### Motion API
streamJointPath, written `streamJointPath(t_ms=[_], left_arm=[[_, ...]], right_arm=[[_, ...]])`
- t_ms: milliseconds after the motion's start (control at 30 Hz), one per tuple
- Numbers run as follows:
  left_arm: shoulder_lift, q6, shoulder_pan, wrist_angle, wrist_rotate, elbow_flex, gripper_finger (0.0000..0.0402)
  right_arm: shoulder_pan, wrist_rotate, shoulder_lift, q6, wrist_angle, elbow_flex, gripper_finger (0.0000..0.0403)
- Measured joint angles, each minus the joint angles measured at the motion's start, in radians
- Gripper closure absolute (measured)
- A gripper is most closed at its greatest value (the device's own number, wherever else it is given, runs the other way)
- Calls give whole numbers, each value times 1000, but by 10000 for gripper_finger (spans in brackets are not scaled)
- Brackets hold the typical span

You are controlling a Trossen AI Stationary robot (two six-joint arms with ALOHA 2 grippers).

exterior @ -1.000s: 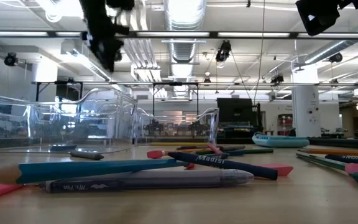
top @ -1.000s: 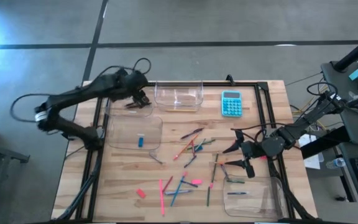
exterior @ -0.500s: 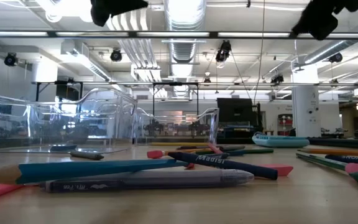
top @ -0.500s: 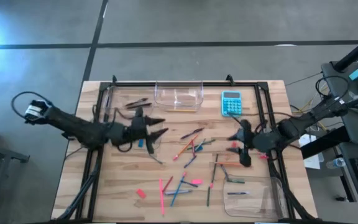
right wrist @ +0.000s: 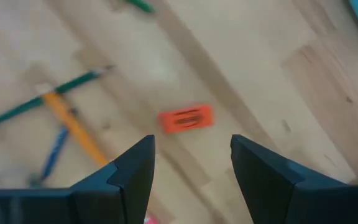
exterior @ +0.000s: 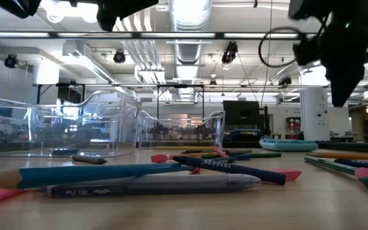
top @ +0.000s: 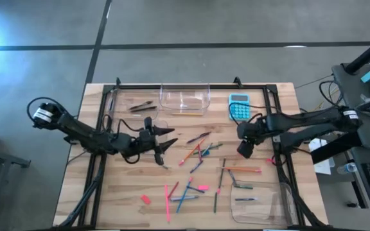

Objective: Sort crayons/erasers/pens/pencils in bins
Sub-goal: Put the top orange eraser into the middle left transparent bin

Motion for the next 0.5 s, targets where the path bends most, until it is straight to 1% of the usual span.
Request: streamJointPath(t_ms=[100,167,233,300,500], left_arm=[[-1,-1,-1,-5,1,-6,231],[-1,-1,-1,-15,1,-7,231],[-1,-2,-1,-15,3,-8,231],[-1,-2,-1,-15,4,-8,231],[-1,-2,-1,-15,9,-6,231]], right_arm=[[-80,-14,20,-31,57,-45,202],[-128,-67,31,-58,116,-78,202],[-169,-143,42,-85,179,-114,202],[-195,-186,55,-106,232,-145,202],[-218,-190,120,-104,258,-199,202]])
